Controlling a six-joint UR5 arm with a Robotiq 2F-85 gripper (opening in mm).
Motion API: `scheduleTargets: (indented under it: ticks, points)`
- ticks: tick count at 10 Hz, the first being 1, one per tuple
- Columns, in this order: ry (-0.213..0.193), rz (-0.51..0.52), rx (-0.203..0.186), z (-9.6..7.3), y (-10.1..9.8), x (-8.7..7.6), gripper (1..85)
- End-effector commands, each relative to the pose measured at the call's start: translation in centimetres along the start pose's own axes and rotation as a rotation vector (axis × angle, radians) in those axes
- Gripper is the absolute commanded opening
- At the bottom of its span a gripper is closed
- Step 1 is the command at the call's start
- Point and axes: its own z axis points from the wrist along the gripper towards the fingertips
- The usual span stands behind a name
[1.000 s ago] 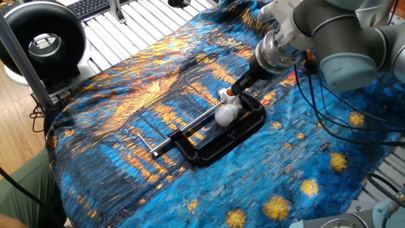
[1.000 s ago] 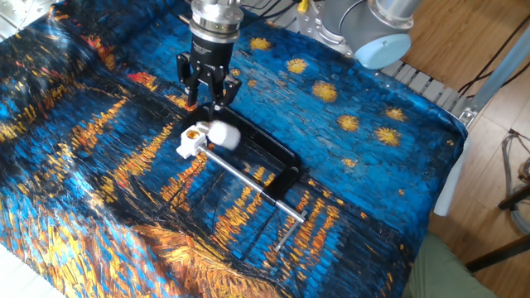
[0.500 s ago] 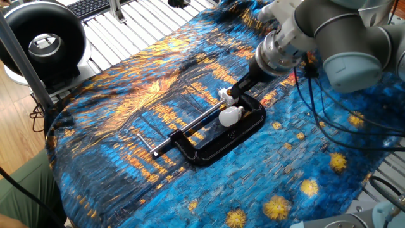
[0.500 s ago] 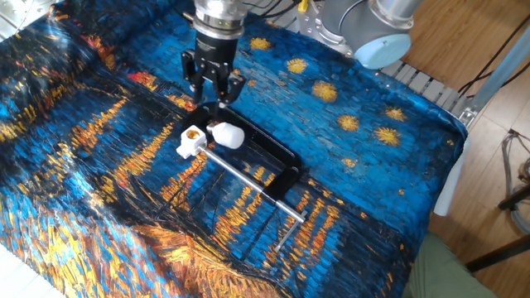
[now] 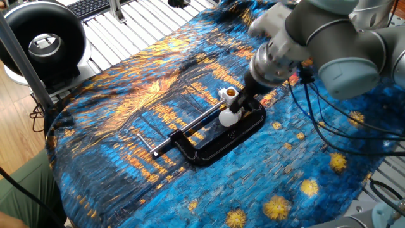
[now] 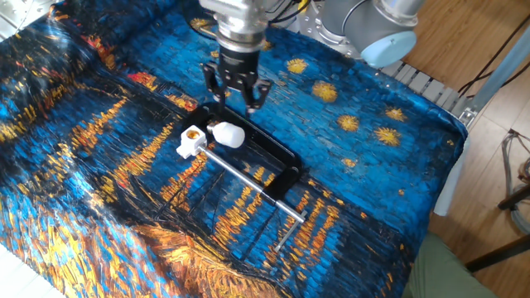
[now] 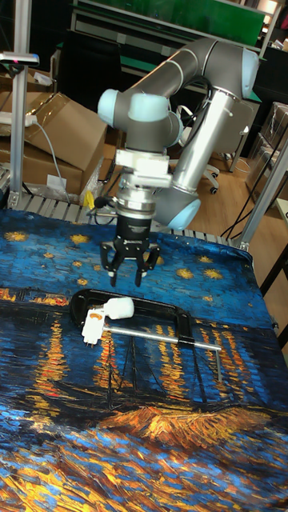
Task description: Install the light bulb by rotating it
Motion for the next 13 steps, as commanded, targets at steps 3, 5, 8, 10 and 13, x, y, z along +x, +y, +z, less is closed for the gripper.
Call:
scheduleTargets:
  ticks: [3, 5, 8, 10, 13]
  points:
    - [0.136, -0.45, 0.033, 2.2, -0.2, 3.6, 61.0]
    - [0.17, -0.534, 0.073, 1.7, -1.2, 3.6, 62.3]
    - [0.219, -0.603, 0.107, 0.4, -1.8, 2.6, 63.3]
    - [0.195, -0.625, 0.101, 0.8, -1.0, 1.6, 63.3]
    - [0.194, -0.64, 0.097, 0.9, -0.9, 1.5, 63.0]
